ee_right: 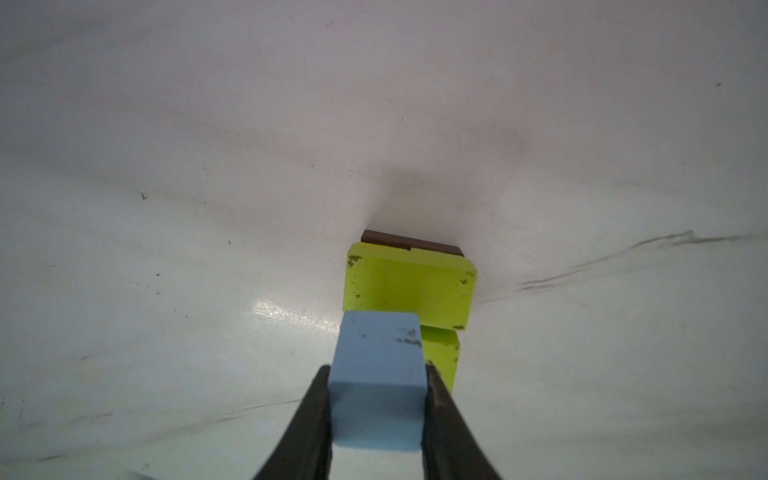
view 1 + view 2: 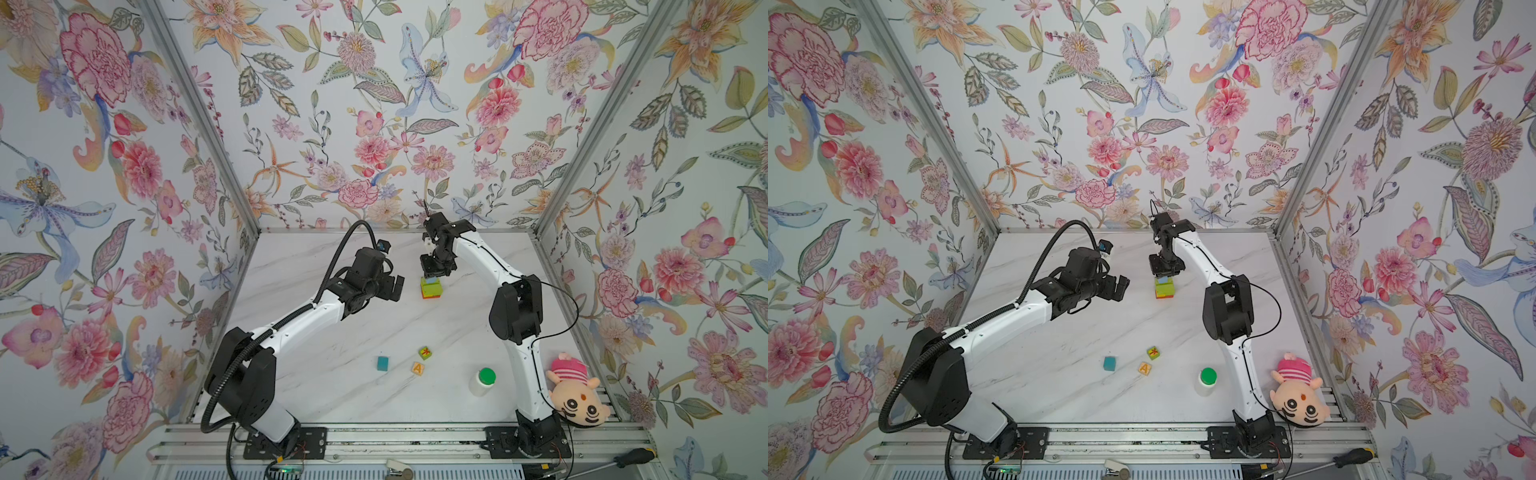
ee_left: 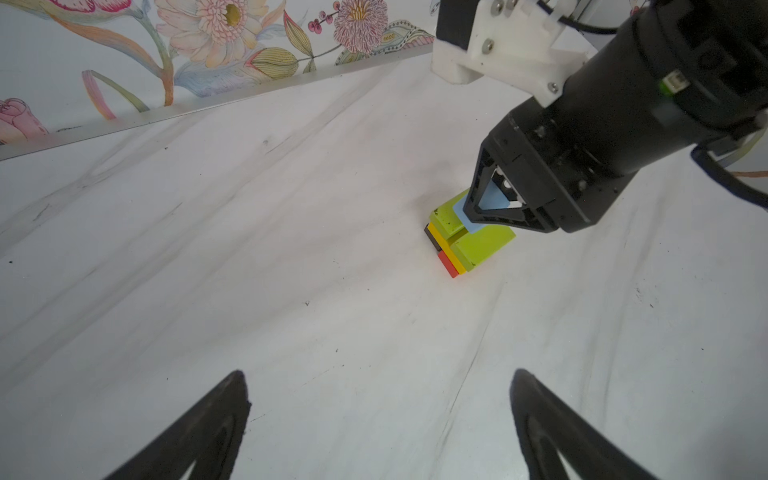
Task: Build the wood block tower
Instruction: 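Lower the light-blue cube onto the lime-green bars with the right gripper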
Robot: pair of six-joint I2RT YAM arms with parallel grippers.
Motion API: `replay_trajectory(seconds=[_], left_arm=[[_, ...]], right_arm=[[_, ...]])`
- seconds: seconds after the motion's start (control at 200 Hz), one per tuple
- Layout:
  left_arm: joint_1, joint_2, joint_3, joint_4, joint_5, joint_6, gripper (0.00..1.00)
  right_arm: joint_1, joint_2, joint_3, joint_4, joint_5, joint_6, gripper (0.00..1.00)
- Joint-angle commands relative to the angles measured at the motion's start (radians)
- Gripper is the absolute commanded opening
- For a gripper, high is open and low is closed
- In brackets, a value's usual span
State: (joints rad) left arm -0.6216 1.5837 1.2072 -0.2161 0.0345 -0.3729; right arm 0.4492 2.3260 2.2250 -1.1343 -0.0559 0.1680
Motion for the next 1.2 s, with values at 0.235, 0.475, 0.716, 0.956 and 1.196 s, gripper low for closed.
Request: replay_trajectory(seconds=[0.235,0.475,0.716,0.956,1.196], left_arm=[[0.011,-0.013,-0.001,-0.002,0.009,0.014,0.99],[0.011,-0.012,-0.009,-0.002,0.005,0.014,0.99],[0.013,-0.012,-0.010,-0.002,0.005,0.016,0.99],[0.016,-0.012,-0.006,0.001,0.011,0.020,0.99],[0.025,-0.013,-0.004,-0.001,0.018,0.029,0.99]], right_arm=[[-0.004,0.053,0.051,-0.024,-0.025,-0.009,0.32],[-0.005,0.062,0.053,-0.024,-0.029,-0.005,0.32],[-0.006,0.063,0.055,-0.024,-0.025,-0.005,0.33],[-0.009,0.066,0.063,-0.024,-0.025,-0.001,0.34],[-0.009,0.071,0.062,-0.024,-0.025,0.005,0.34]])
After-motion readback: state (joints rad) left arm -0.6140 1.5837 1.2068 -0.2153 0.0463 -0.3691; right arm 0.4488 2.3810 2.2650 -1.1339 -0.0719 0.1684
